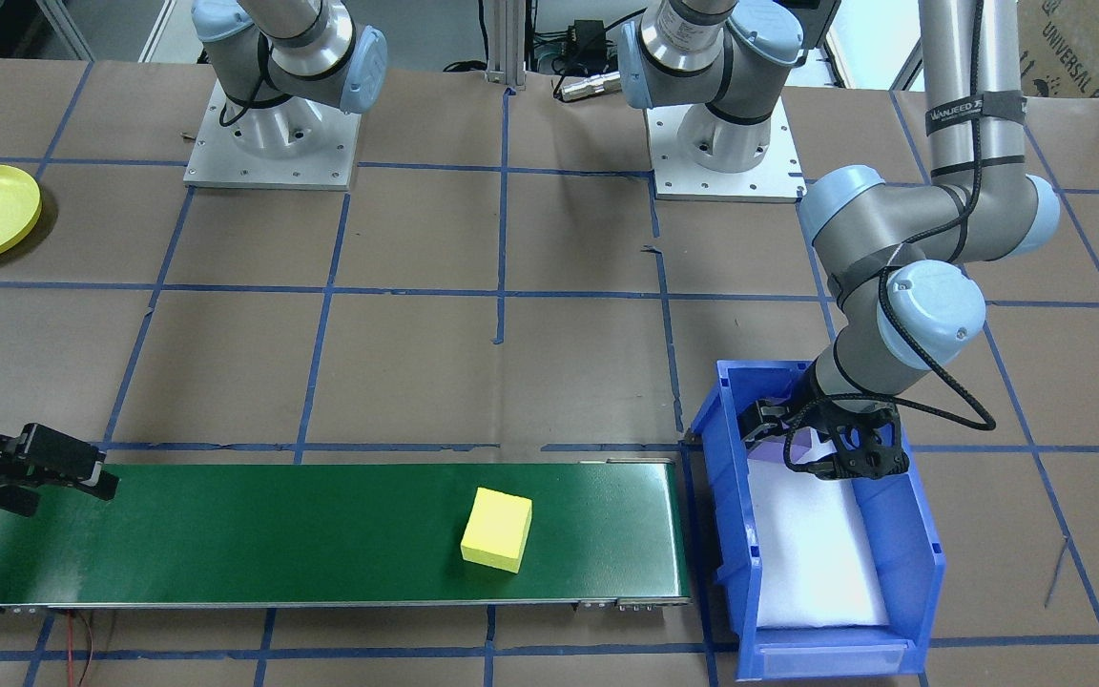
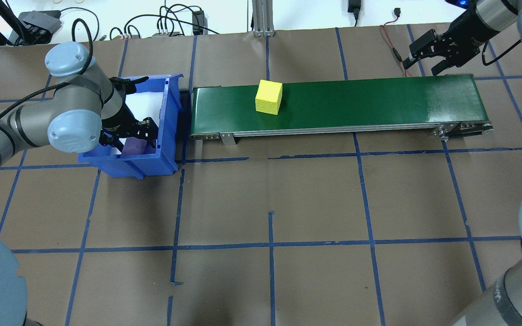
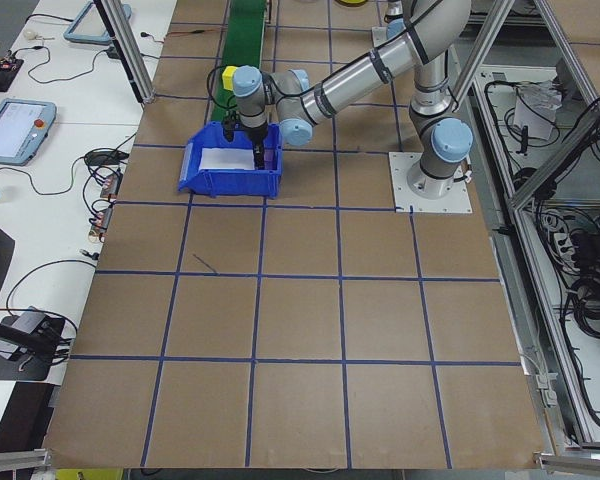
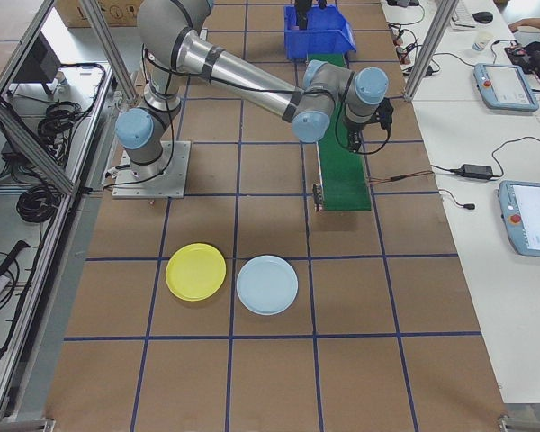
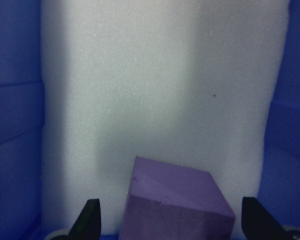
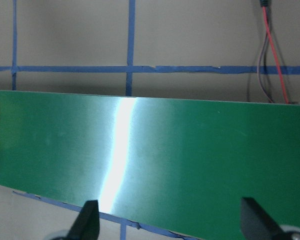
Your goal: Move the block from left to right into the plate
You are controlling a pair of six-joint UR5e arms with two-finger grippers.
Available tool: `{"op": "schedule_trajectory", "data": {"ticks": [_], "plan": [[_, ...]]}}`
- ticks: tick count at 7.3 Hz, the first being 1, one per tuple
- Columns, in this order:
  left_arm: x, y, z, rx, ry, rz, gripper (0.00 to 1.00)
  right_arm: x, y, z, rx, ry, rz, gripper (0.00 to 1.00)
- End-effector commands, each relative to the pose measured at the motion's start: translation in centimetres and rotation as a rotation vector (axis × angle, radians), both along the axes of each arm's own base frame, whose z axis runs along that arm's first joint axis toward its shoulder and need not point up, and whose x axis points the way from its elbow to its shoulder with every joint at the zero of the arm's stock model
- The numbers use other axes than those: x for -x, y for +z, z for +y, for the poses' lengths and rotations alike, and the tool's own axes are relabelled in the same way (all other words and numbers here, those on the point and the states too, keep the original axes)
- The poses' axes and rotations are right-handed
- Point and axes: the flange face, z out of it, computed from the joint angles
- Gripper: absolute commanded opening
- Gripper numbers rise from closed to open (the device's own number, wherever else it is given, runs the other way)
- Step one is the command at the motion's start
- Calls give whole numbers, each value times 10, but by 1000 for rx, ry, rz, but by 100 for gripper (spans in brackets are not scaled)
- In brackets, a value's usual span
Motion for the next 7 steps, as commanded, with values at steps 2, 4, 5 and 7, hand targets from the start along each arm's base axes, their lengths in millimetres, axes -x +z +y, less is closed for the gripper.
{"op": "schedule_trajectory", "data": {"ticks": [2,4,5,7], "plan": [[-5,22,-12,57,13,-20,34,1,-2,0,9,0,-7,100],[-9,127,-37,211,16,-51,34,-1,-5,0,11,-2,-17,100],[-8,188,-36,234,18,-52,34,-2,-7,1,14,-3,-21,100],[22,233,-28,216,99,-18,35,-2,-9,0,14,-4,-21,100]]}}
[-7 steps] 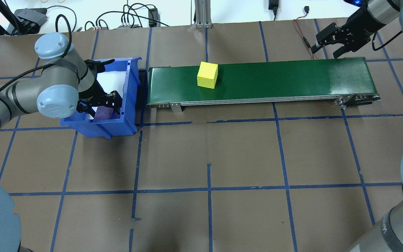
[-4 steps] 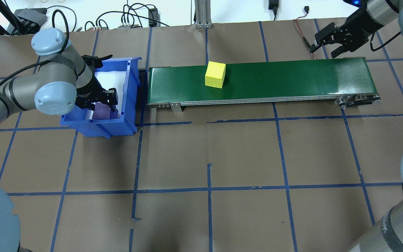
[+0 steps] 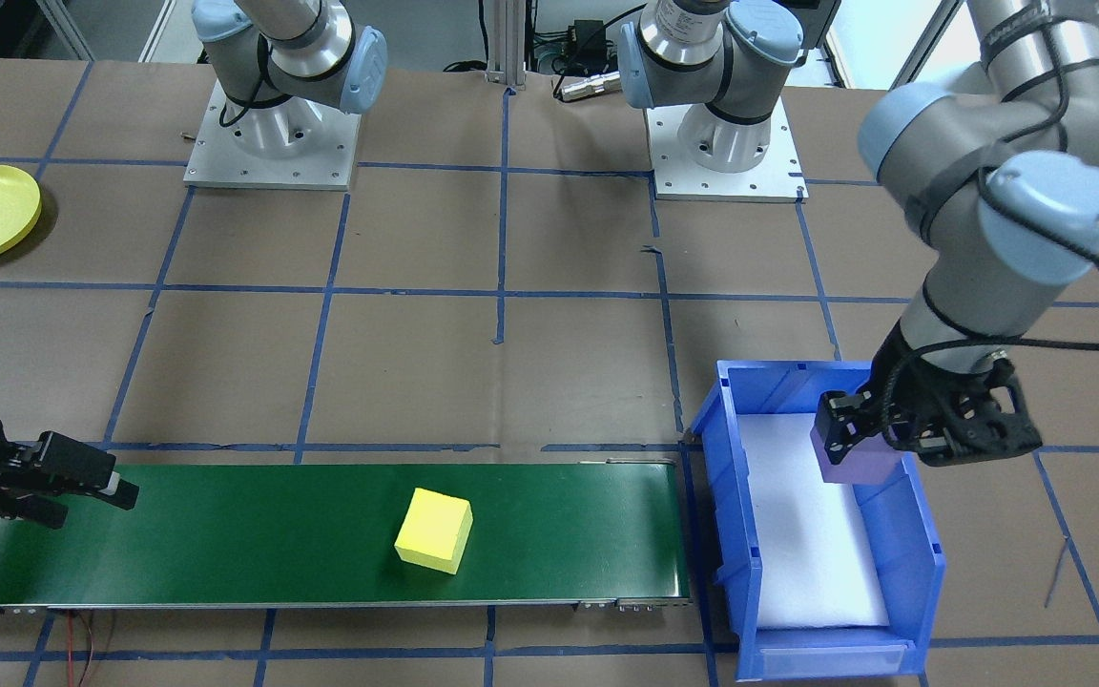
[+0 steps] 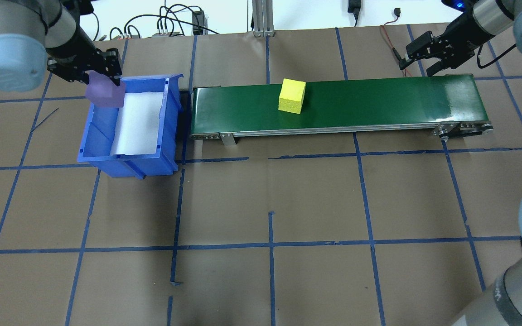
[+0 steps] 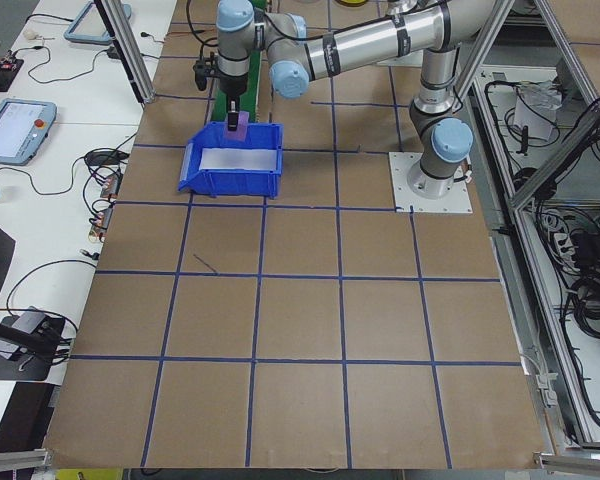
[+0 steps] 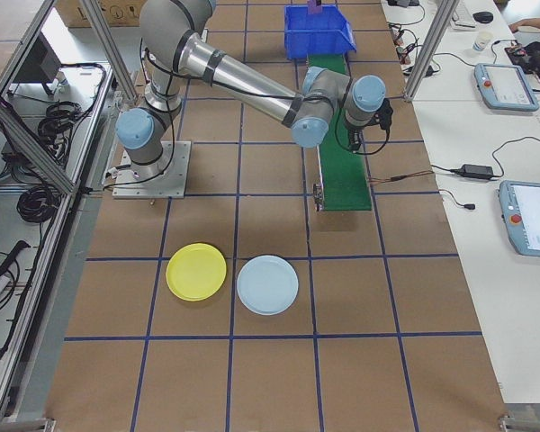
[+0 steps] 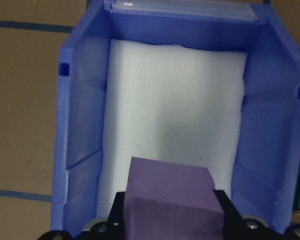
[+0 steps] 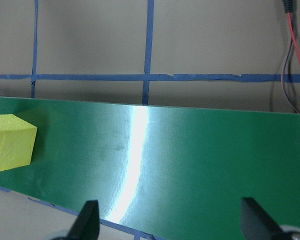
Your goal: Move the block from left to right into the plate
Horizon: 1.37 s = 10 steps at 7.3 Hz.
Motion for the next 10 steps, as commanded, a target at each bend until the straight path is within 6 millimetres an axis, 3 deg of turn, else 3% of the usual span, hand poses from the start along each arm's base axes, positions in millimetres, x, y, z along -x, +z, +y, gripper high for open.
{"op": "schedule_trajectory", "data": {"ticks": [1,2,3,5,6,7,8,9,10], "plan": [[68,24,7,3,33,79,35,0,-3,1,-3,1,-2,100],[124,6,6,-5,37,96,35,-1,-8,1,-4,1,-2,100],[167,-21,0,17,19,106,35,1,-4,-1,31,0,15,100],[179,-102,-15,38,8,113,35,1,-9,1,18,-9,6,100],[180,-115,-18,29,1,116,39,0,-9,1,17,-10,6,100],[181,-118,-21,26,-2,123,53,-1,-9,1,17,-10,4,100],[181,-123,-24,18,-1,124,81,1,-8,0,20,-12,5,100],[180,-125,-25,18,-2,113,94,0,-8,1,18,-12,5,100],[179,-117,-28,37,-10,110,100,0,-7,1,14,-23,5,100]]}}
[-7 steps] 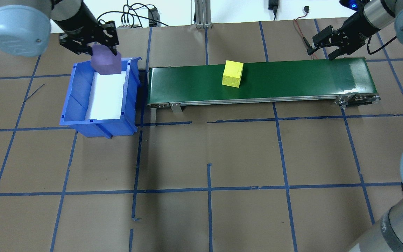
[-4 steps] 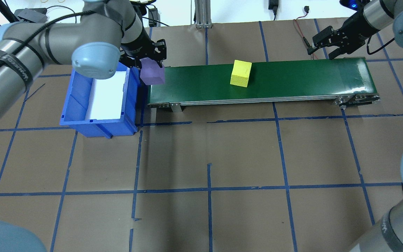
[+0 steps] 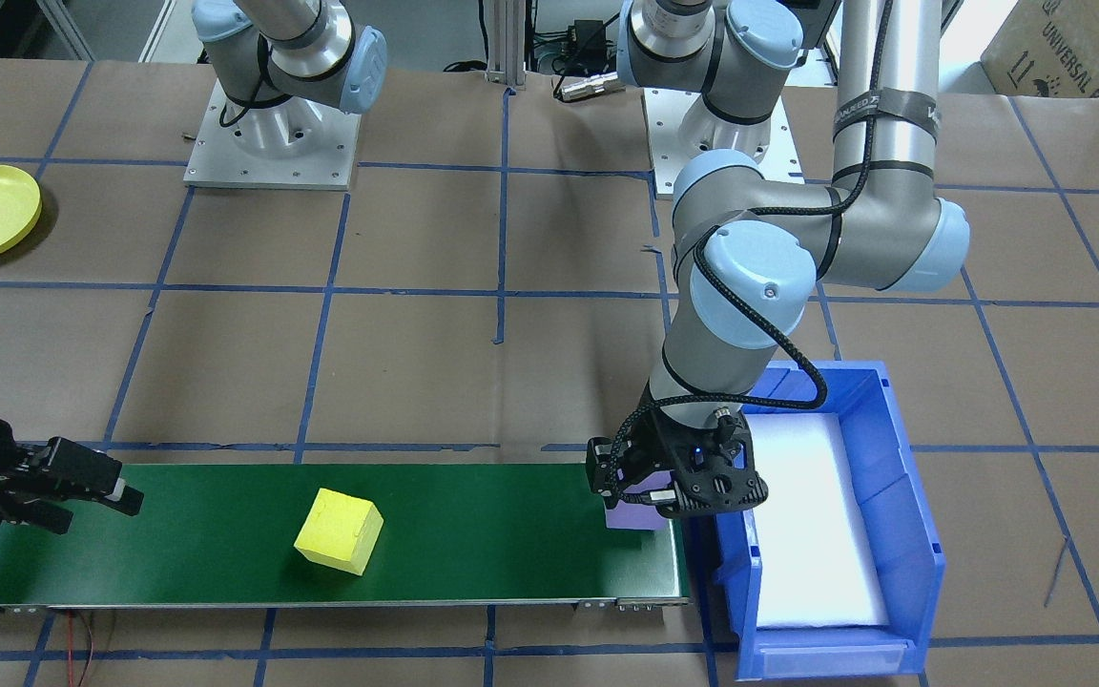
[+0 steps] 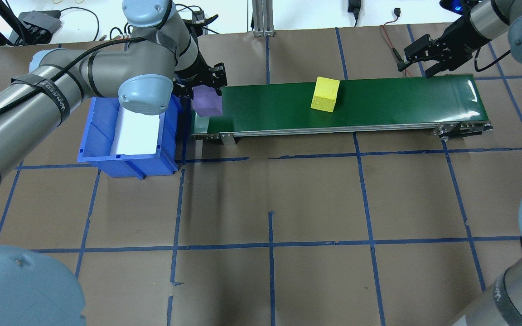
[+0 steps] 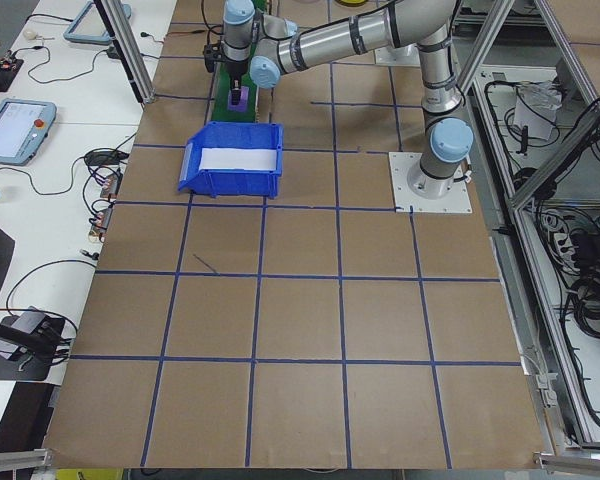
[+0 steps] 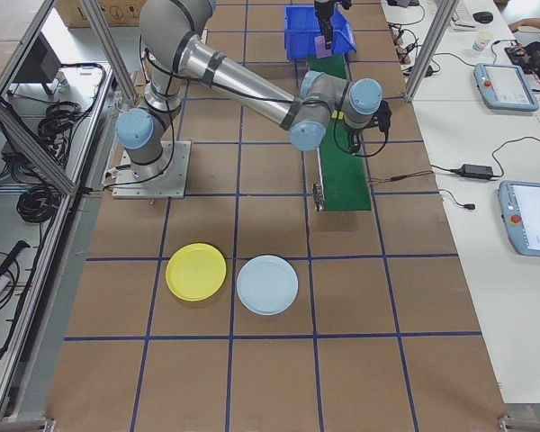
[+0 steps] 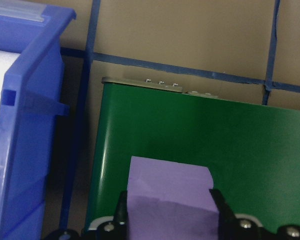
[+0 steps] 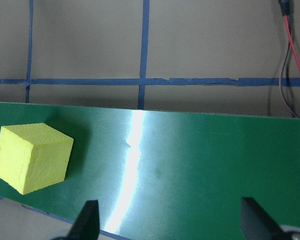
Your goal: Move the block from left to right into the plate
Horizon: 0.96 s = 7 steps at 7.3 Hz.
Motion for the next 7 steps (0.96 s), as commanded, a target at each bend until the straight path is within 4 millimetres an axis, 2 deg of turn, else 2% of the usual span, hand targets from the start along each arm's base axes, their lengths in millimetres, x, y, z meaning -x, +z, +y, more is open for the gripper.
{"op": "schedule_trajectory", "data": {"ticks": [1,2,3,4,5,7], "plan": [[-6,16,-6,37,-33,-15,100,0,1,0,-15,-33,-3,100],[-43,45,-11,72,-20,-21,100,0,2,0,-30,-67,-7,100],[-88,91,5,72,23,-21,100,0,1,0,-48,-103,-11,100],[-108,133,36,32,24,-37,100,-1,-7,1,-96,-175,-29,100],[-127,162,65,-19,53,-38,100,-2,-17,-1,-120,-201,-60,100],[-156,214,115,-43,115,-34,100,-3,-18,-3,-123,-229,-69,100]]}}
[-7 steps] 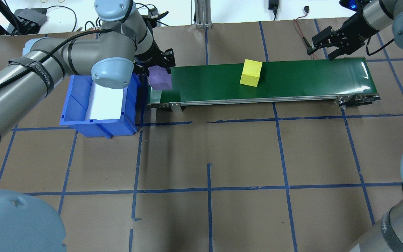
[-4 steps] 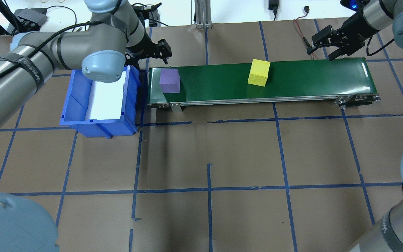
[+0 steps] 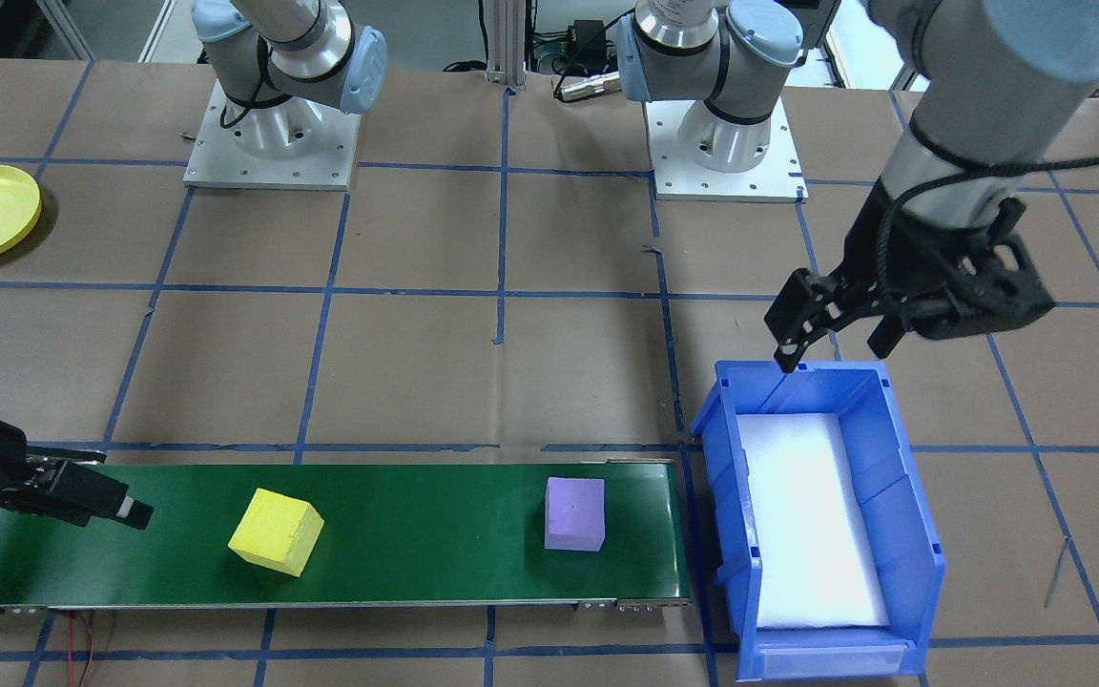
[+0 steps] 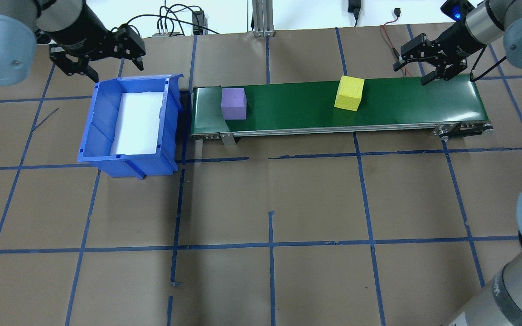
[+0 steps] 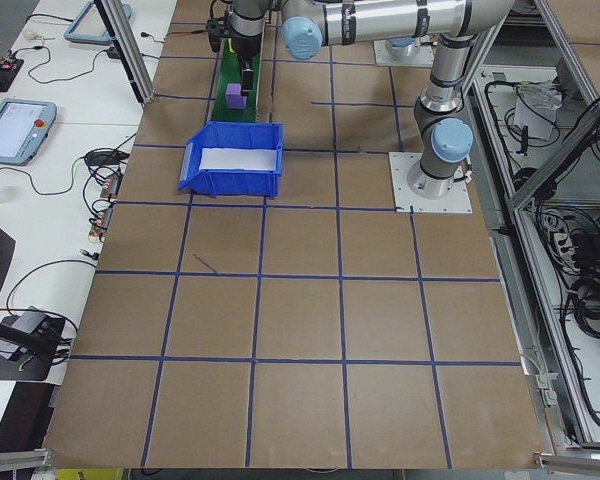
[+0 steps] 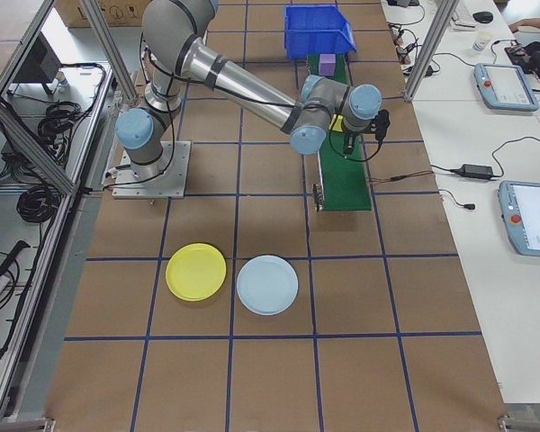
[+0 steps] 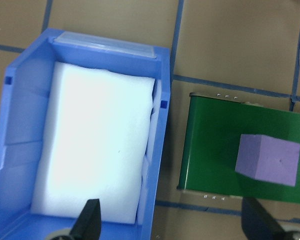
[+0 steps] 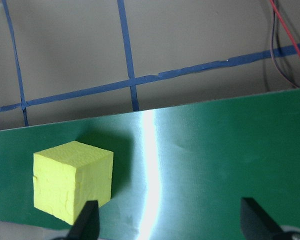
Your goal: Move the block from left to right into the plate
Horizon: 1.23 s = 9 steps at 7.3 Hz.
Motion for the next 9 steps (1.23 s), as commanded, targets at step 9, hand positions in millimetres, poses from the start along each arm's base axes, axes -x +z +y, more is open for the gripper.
{"op": "schedule_trajectory", "data": {"ticks": [9], "plan": [[11,37,72,-79,2,12,100,-12,-17,-9,-1,-22,0,100]]}}
